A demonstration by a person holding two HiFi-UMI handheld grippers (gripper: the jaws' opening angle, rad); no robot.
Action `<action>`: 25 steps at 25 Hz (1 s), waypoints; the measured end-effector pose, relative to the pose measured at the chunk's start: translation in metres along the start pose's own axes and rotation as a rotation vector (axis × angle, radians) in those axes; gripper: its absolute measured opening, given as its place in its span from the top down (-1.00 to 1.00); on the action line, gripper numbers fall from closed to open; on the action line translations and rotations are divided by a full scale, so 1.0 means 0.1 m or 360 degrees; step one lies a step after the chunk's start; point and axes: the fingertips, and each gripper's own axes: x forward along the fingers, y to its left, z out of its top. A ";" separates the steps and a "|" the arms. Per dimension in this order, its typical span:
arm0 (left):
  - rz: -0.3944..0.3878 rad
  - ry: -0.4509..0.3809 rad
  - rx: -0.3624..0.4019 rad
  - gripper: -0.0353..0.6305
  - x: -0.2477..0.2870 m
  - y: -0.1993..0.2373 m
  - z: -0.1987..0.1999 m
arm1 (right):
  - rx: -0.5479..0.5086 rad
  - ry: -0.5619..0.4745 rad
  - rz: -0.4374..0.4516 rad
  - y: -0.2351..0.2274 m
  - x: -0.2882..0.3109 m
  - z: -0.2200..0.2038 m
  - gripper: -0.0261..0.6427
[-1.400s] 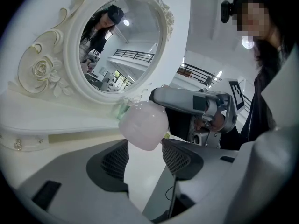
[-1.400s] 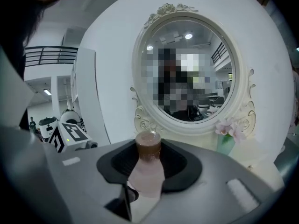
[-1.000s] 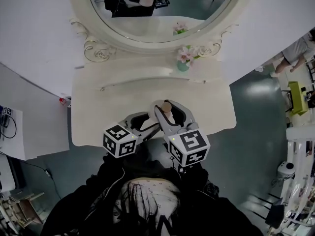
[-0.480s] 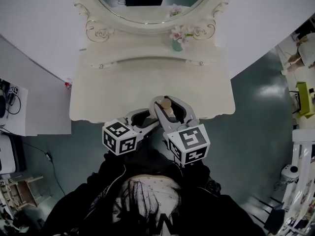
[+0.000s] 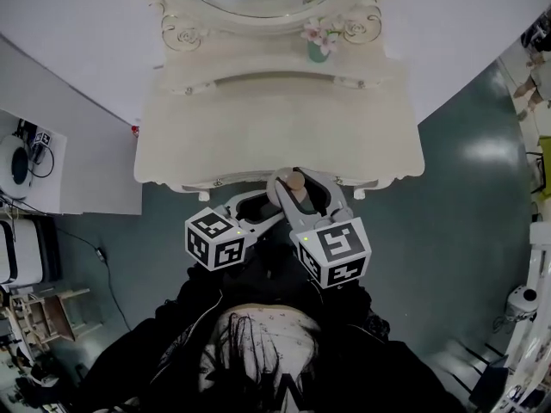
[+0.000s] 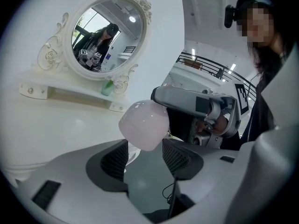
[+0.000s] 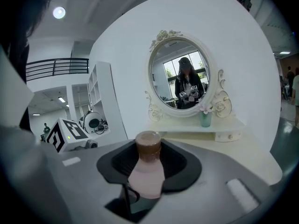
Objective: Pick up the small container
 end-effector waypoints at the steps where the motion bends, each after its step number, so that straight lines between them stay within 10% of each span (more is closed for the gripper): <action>1: 0.0004 -0.0001 -0.0003 0.27 -0.03 -0.02 -0.03 | 0.0001 0.0000 0.0006 0.04 -0.02 -0.01 0.49; 25: -0.0067 -0.0033 0.0032 0.26 -1.08 -0.10 -0.50 | -0.0048 -0.0002 -0.0069 1.20 -0.12 -0.20 0.49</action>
